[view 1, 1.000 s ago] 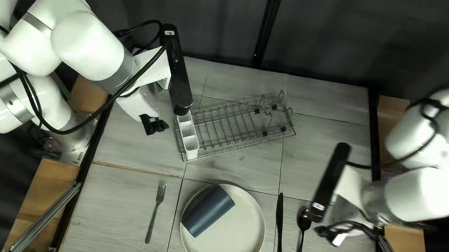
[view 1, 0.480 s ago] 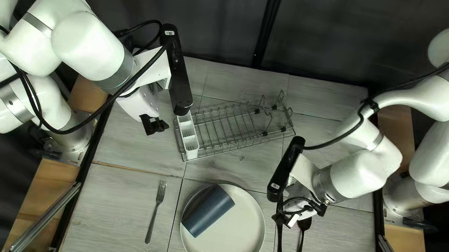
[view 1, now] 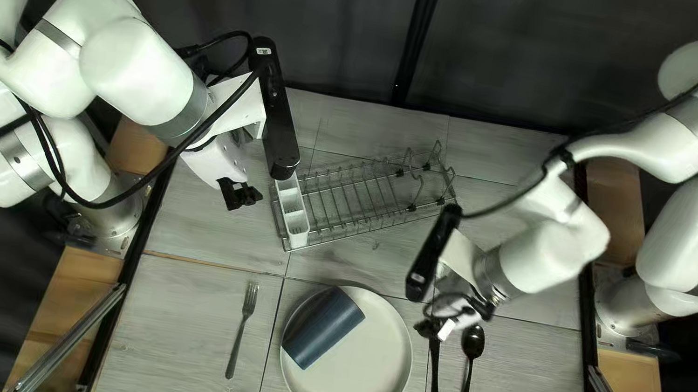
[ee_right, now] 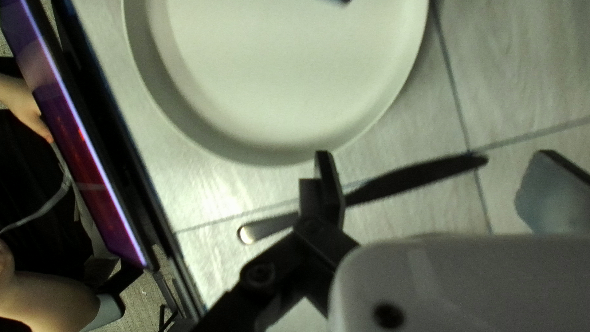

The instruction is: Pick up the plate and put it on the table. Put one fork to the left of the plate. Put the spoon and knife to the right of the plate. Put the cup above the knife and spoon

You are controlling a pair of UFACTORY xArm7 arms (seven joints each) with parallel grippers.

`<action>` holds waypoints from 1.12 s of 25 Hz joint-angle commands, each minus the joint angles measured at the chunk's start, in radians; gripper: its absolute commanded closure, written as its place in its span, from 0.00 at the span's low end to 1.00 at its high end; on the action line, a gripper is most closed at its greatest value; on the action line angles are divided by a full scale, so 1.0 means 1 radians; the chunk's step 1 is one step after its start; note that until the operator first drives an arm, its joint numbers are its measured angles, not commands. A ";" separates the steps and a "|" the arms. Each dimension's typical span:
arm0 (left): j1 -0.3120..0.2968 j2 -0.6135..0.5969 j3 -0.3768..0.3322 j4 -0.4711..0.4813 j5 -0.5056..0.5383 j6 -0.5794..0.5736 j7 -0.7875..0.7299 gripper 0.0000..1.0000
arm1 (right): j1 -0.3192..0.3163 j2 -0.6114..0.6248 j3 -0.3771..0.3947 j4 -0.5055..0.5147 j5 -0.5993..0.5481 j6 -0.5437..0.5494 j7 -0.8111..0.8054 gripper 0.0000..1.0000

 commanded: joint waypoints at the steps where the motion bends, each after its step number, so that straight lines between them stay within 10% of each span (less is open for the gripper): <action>1: 0.000 0.000 0.000 0.000 0.000 0.000 0.000 0.00 | 0.099 -0.029 -0.144 0.049 -0.057 -0.091 0.005 0.00; 13: 0.000 0.000 0.000 0.000 0.000 0.000 0.000 0.00 | 0.405 -0.050 -0.504 0.146 -0.338 -0.290 0.239 0.00; 28: 0.000 0.000 0.000 0.000 0.000 0.000 0.000 0.00 | 0.677 0.115 -0.691 0.320 -0.554 -0.263 0.364 0.00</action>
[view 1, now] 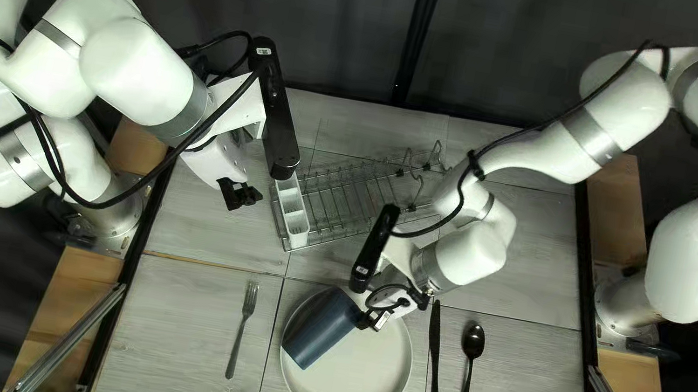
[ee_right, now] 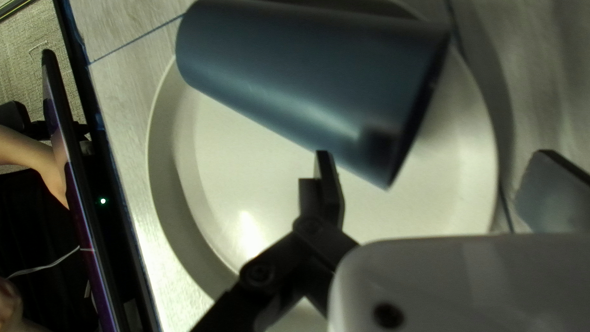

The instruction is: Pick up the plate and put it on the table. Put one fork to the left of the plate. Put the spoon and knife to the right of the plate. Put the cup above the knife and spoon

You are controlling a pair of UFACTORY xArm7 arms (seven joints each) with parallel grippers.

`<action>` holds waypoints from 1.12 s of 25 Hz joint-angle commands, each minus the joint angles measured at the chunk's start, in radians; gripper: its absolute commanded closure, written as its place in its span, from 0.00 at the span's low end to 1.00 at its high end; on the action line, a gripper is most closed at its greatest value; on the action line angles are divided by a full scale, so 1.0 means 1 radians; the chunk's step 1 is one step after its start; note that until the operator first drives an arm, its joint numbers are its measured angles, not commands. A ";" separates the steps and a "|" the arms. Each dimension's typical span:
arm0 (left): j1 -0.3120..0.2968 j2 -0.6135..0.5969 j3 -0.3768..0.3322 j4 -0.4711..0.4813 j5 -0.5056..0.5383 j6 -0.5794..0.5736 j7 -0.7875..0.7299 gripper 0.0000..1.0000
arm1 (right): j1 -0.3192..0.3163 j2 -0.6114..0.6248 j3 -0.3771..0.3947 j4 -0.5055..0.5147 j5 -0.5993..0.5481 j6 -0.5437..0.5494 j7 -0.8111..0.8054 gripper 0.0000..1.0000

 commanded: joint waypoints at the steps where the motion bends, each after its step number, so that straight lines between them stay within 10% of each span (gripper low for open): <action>1: 0.000 0.000 0.000 0.000 0.000 0.000 0.000 0.00 | 0.053 0.040 -0.024 0.040 -0.024 0.014 0.005 0.00; 28: 0.000 0.000 0.000 0.000 0.000 0.000 0.000 0.00 | 0.143 0.066 -0.004 0.070 -0.347 0.001 0.236 0.00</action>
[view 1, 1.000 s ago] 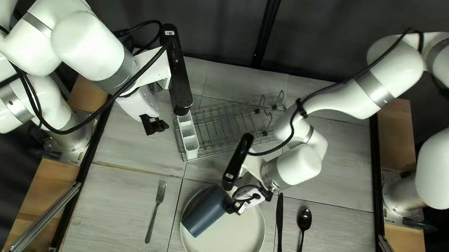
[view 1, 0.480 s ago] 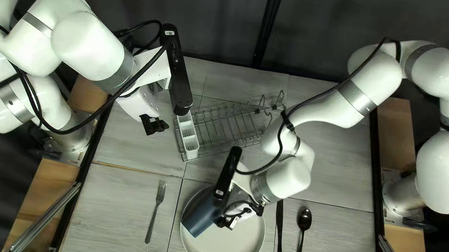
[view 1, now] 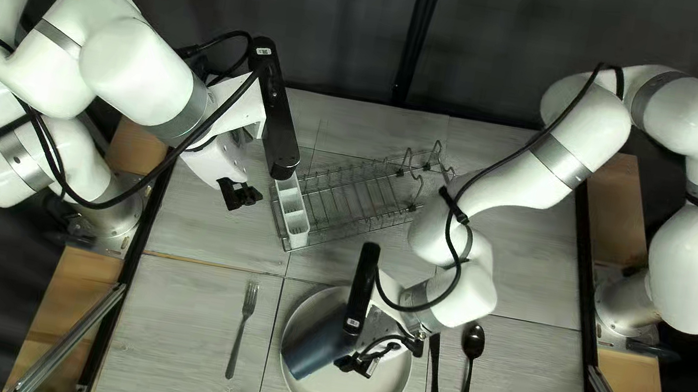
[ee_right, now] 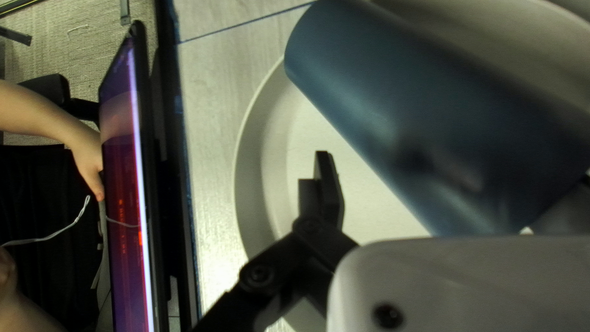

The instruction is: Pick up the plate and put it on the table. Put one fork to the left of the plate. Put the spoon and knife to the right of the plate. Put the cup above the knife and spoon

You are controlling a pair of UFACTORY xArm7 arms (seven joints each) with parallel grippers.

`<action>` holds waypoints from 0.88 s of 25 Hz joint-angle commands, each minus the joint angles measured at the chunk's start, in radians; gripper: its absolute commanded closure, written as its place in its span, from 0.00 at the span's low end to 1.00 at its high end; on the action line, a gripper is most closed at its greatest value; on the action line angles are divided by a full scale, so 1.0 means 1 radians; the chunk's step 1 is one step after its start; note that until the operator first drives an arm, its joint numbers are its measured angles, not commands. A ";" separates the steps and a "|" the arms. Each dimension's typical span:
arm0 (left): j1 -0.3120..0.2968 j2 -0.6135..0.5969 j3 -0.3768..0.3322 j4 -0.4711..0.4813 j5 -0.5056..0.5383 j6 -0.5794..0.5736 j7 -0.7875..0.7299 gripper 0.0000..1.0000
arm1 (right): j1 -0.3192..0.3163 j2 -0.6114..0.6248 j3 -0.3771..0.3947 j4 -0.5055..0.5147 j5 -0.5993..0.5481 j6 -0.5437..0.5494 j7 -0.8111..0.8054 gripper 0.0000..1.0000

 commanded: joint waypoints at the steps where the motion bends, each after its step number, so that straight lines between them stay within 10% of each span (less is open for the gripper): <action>1: 0.000 0.000 0.000 0.000 0.000 0.000 0.000 0.00 | -0.011 0.013 0.000 -0.006 -0.052 -0.007 0.035 0.00; 22: 0.000 0.000 0.000 0.000 0.000 0.000 0.000 0.00 | -0.020 -0.017 0.069 -0.011 -0.085 -0.040 0.063 0.00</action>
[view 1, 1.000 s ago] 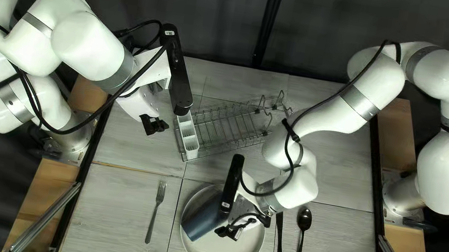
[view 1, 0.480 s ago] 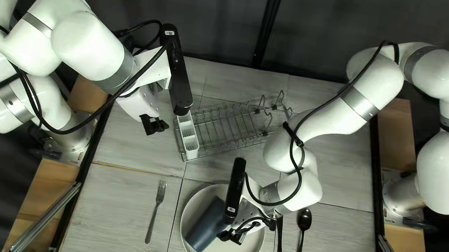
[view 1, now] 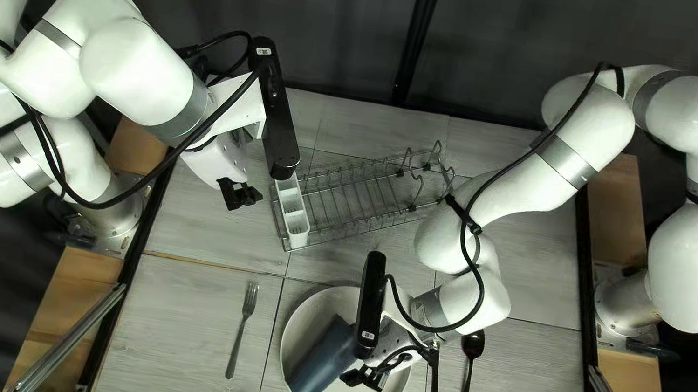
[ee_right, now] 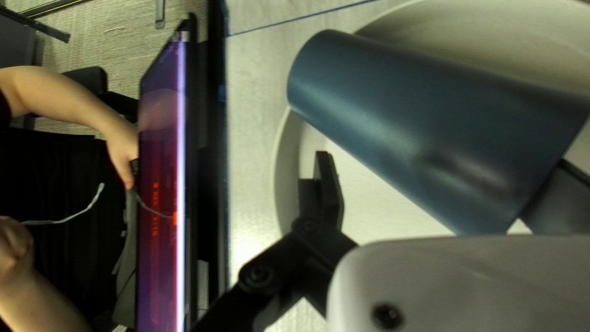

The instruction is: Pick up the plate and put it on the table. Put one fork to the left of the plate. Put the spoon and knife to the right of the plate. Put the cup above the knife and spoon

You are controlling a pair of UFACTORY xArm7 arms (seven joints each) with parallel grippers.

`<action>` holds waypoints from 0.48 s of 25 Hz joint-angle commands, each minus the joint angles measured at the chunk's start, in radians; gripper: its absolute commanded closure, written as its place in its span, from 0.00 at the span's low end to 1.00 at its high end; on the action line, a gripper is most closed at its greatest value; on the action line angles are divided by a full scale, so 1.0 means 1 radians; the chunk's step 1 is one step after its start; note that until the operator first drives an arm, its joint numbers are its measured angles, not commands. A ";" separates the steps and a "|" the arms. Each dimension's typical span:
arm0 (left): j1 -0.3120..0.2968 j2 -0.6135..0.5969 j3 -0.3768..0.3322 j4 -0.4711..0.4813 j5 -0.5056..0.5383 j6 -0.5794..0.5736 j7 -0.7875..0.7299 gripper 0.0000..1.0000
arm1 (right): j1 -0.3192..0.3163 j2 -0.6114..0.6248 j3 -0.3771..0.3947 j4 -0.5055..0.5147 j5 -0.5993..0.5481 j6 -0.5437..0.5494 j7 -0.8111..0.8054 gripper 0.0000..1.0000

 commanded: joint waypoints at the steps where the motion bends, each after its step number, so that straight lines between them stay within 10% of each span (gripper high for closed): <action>1: 0.000 0.000 0.000 0.000 0.000 0.000 0.000 0.00 | 0.006 -0.008 0.005 0.006 0.020 -0.009 -0.020 0.00; 12: 0.000 0.000 0.000 0.000 0.000 0.000 0.000 0.00 | 0.057 -0.008 0.013 0.048 0.082 -0.024 -0.097 0.00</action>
